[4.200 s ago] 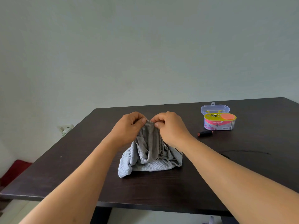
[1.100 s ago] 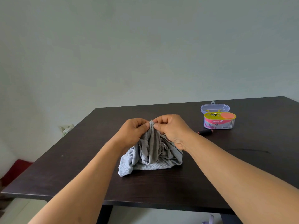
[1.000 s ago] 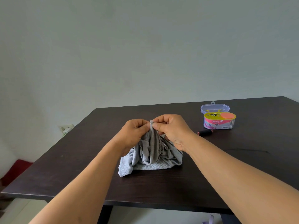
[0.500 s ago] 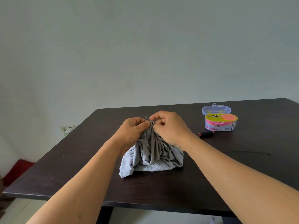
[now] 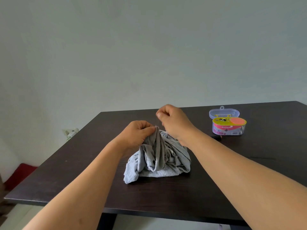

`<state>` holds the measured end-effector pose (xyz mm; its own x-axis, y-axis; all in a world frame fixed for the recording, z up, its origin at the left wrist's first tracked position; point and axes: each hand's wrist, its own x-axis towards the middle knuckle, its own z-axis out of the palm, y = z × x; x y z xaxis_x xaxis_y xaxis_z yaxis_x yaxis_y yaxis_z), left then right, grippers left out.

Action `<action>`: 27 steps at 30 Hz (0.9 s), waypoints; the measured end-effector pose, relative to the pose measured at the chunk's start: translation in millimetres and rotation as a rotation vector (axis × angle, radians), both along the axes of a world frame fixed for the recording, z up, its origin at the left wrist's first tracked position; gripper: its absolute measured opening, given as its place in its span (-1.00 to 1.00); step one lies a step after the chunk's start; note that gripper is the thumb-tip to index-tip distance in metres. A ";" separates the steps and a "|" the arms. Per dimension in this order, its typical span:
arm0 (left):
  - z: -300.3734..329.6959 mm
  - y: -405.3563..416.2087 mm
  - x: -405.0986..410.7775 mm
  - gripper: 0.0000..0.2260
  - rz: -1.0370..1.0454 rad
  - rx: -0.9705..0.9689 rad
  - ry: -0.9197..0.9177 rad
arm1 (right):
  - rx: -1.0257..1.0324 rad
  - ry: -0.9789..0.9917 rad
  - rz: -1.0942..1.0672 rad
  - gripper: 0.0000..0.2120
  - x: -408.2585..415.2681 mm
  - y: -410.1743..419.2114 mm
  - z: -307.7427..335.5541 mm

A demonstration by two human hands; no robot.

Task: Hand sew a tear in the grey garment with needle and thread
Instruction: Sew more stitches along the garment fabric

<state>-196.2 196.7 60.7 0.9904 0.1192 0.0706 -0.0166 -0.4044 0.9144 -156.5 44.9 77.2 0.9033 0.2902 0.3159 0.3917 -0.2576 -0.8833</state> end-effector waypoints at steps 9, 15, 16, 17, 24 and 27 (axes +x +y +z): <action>-5.1 20.9 -1.0 -0.85 0.034 -0.196 0.062 | 0.536 0.300 0.017 -0.86 24.8 -23.8 36.2; -3.8 28.3 -5.8 -0.89 -0.020 -0.090 0.052 | 0.215 0.007 -0.178 -0.84 48.8 -45.0 45.9; -3.0 28.1 -6.5 -0.90 -0.019 -0.092 0.046 | 0.139 -0.047 -0.189 -0.86 50.7 -47.6 46.4; -2.2 27.7 -6.4 -0.90 -0.013 -0.103 0.041 | 0.043 -0.087 -0.170 -0.90 49.5 -48.9 47.1; -0.2 17.5 -3.1 -0.89 -0.030 -0.143 0.017 | -0.542 -0.112 0.252 -0.81 14.4 -26.6 30.9; 2.1 13.7 -6.0 -0.88 -0.067 -0.138 0.029 | -0.640 -0.116 0.305 -0.82 10.2 -13.7 22.9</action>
